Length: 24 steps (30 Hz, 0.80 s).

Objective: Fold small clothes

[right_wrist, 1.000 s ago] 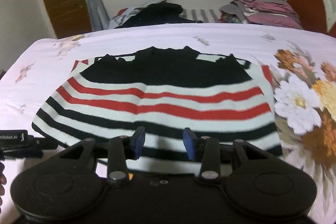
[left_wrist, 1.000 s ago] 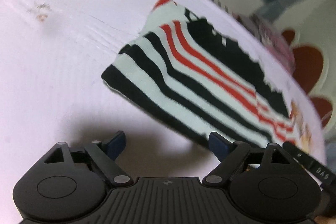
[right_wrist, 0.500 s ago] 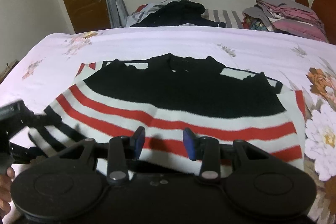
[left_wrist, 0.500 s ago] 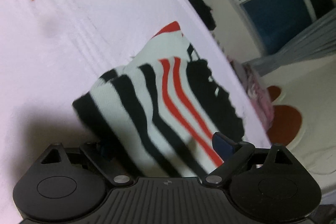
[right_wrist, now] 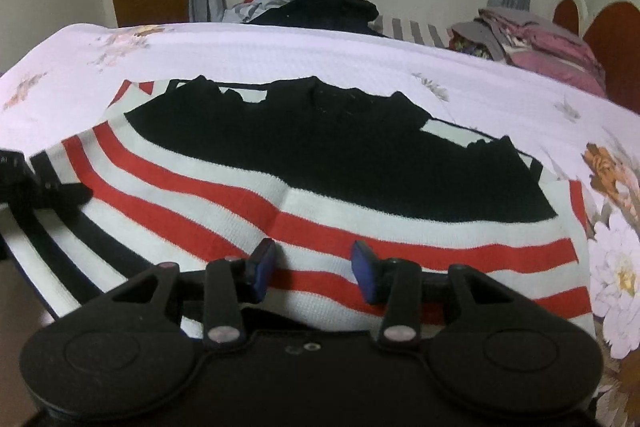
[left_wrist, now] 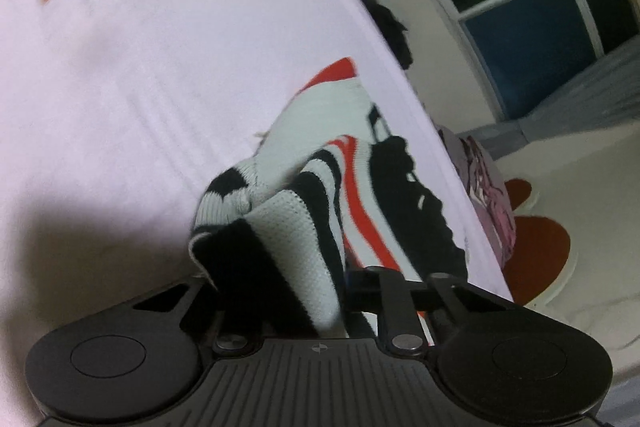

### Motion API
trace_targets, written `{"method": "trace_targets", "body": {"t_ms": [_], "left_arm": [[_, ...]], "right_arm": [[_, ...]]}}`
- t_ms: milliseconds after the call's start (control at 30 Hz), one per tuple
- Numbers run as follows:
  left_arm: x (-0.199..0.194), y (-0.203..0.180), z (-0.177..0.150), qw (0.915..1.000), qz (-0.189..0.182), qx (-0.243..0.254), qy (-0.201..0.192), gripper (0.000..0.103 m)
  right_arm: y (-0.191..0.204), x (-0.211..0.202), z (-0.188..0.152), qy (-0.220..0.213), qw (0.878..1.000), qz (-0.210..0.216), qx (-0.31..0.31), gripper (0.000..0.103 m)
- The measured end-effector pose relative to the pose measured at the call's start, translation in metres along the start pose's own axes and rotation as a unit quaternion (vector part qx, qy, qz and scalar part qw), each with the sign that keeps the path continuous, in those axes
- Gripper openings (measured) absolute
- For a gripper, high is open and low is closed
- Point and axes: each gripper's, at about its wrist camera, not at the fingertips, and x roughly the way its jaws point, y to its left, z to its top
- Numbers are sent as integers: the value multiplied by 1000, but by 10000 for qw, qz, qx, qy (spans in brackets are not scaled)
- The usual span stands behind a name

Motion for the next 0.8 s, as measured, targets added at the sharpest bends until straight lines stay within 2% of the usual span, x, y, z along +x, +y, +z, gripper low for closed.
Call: {"method": "trace_targets", "body": {"t_ms": [233,400,500,633,800], "left_arm": [[-14,-52,5,9943,-268,1016,-195,19],[-13,-100,0,9838,-474,1715,-204,19],[-9,-134,-11,9729,-640,2217,-119,19],[1,-175,-37,9551,-900,2818,147,19],[20,-208,-87,9277,-1097,3511,635,19]], "right_arm": [[-5,-1,2,-4,9999,83,129,43],[-15,-8,5,-14,9987,330,382,47],[-31,-21,5,-171,9978,310,569,48],[-71,-40,-1,-291,9941,249,1019,48],[-130,-57,-21,-271,9857,41,1664,48]]}}
